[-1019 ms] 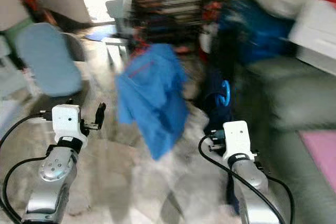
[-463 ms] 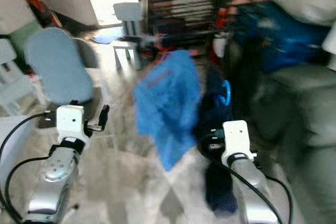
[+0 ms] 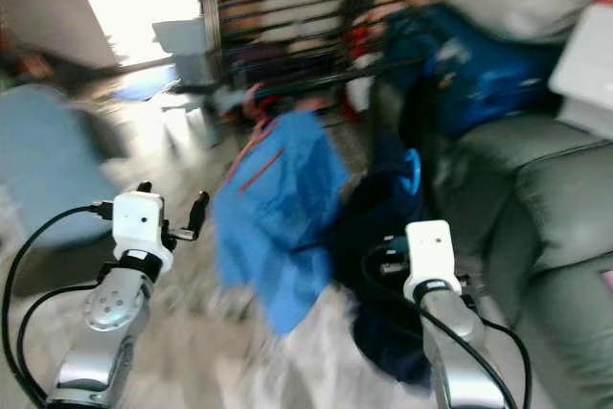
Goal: Hang hanger
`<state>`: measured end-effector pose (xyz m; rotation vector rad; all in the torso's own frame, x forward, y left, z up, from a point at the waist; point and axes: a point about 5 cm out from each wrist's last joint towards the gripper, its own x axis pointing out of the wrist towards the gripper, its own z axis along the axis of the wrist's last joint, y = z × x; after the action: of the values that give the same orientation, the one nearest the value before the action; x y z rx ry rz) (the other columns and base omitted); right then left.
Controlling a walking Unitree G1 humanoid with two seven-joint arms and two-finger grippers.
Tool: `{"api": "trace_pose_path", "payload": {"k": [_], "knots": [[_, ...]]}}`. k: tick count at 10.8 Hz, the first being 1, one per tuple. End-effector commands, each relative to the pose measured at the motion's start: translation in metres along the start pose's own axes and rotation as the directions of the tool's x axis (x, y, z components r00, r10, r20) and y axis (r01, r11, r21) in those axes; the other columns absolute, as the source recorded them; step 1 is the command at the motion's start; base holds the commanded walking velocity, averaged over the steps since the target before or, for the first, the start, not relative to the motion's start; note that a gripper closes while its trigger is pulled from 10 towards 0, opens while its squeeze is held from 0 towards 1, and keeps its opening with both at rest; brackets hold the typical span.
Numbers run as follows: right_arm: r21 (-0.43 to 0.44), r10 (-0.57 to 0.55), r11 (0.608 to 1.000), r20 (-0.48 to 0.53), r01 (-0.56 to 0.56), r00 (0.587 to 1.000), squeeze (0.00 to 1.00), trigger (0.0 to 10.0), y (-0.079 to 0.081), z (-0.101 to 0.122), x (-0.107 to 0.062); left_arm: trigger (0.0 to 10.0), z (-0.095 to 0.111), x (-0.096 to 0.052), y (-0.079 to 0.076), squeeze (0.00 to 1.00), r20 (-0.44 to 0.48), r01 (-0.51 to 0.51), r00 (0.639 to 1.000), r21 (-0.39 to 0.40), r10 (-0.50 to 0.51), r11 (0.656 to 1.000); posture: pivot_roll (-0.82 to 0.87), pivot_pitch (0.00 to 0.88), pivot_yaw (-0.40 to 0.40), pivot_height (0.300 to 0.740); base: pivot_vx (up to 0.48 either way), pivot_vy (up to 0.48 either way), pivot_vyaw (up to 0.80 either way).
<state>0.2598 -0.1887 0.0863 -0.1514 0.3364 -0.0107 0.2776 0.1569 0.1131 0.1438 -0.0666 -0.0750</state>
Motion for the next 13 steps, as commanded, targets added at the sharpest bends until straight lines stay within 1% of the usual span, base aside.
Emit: {"api": "trace_pose_path", "payload": {"k": [1,4,5,6,7,9,11,13], "knots": [[0.003,0.023,1.0,0.061,-0.023,0.998,0.0,10.0,0.008,0.013,0.001,10.0,0.0,0.0,0.008,0.0,-0.005,-0.012,1.0,0.018,0.012,1.0,-0.22,0.0,0.089,0.74,0.48,0.0,-0.8],[0.002,0.049,0.999,0.064,-0.049,0.997,0.0,10.0,0.011,0.015,0.002,10.0,-0.001,0.001,0.007,0.0,-0.01,-0.017,1.0,0.011,0.017,1.0,-0.22,0.0,0.09,0.74,0.475,0.0,0.0],[-0.01,0.109,0.994,0.045,-0.109,0.993,0.0,10.0,0.018,0.012,0.001,10.0,-0.002,0.001,0.006,0.0,-0.018,-0.02,1.0,-0.003,0.02,1.0,-0.23,0.0,0.088,0.74,0.416,0.0,0.0],[-0.021,0.131,0.991,0.042,-0.13,0.991,0.0,10.0,0.02,0.011,0.001,10.0,-0.002,0.001,0.006,0.0,-0.019,-0.019,1.0,-0.004,0.019,1.0,-0.23,0.0,0.088,0.74,0.398,0.27,0.0],[-0.053,0.173,0.984,0.04,-0.171,0.984,0.0,10.0,0.023,0.011,0.0,10.0,-0.003,0.001,0.006,0.0,-0.023,-0.021,1.0,-0.009,0.021,1.0,-0.23,0.0,0.086,0.74,0.39,0.281,0.47],[-0.045,0.201,0.979,0.013,-0.201,0.979,0.0,10.0,0.026,0.008,0.001,10.0,-0.004,0.001,0.006,0.0,-0.032,-0.026,0.999,-0.015,0.025,1.0,-0.23,0.0,0.086,0.74,0.362,0.315,0.51],[-0.046,0.219,0.974,-0.016,-0.22,0.976,0.0,10.0,0.029,0.004,0.001,10.0,-0.005,0.001,0.005,0.0,-0.029,-0.021,0.999,-0.014,0.021,1.0,-0.23,0.0,0.086,0.74,0.33,0.349,0.0],[-0.046,0.196,0.98,-0.007,-0.196,0.981,0.0,10.0,0.025,0.007,0.003,10.0,-0.006,0.0,0.001,0.0,-0.028,-0.004,1.0,-0.036,0.003,0.999,-0.23,0.0,0.086,0.74,0.0,0.0,0.0]]}}
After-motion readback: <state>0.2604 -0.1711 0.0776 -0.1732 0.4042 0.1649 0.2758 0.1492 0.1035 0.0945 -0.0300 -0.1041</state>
